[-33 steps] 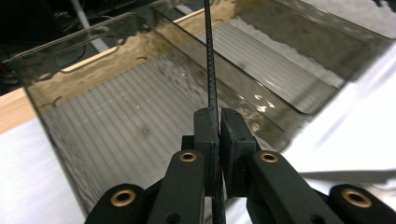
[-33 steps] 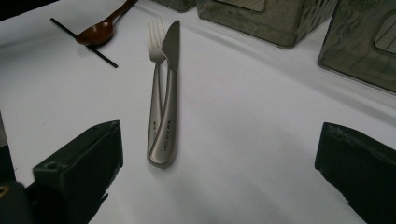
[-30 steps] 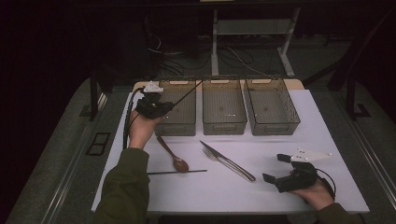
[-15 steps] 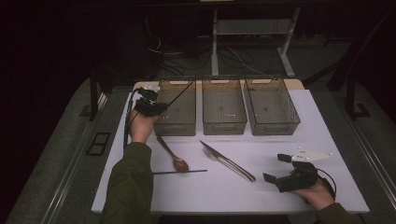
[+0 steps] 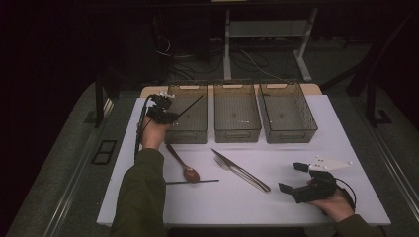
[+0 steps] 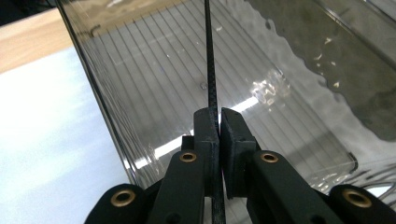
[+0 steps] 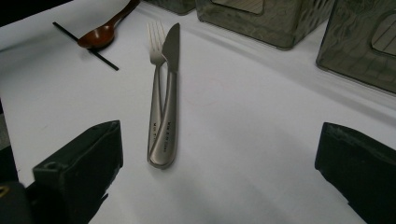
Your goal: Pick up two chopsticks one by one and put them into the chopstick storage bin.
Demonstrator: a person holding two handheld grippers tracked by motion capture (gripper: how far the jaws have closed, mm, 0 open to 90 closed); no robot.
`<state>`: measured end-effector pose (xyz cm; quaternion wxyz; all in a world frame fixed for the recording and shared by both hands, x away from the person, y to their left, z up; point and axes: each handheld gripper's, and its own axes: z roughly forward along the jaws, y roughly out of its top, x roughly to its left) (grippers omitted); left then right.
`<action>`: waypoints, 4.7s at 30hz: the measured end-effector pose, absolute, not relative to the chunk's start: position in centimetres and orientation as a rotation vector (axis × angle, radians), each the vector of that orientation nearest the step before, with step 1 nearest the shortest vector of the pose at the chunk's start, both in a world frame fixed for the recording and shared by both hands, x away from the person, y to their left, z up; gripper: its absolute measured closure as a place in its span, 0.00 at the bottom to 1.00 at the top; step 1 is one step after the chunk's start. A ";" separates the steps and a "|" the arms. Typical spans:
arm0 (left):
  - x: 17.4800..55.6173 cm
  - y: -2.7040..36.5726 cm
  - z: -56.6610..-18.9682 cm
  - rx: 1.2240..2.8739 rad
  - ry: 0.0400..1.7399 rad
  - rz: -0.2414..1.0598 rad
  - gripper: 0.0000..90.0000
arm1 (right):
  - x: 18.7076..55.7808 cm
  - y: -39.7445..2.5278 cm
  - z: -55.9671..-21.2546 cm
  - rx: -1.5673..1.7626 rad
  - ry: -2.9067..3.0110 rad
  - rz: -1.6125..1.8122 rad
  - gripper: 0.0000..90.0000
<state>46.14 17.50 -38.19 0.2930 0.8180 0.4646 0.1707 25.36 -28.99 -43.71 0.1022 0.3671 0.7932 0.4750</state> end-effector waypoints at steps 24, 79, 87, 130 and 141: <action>44.1 17.5 -35.8 2.143 1.046 0.408 0.61 | 25.3 -29.0 -43.7 1.092 2.339 1.403 0.01; 28.2 21.2 -41.7 2.211 0.647 0.229 0.50 | 25.1 -29.1 -43.5 1.094 2.338 1.393 0.01; 28.1 23.0 -43.0 2.262 0.650 0.187 0.66 | 25.1 -29.1 -43.6 1.095 2.340 1.391 0.01; 26.7 23.4 -44.1 2.363 0.487 0.044 0.91 | 25.2 -29.3 -43.6 1.099 2.339 1.390 0.01; 26.0 22.9 -43.9 2.399 0.428 0.069 0.95 | 25.2 -29.2 -43.6 1.097 2.339 1.388 0.01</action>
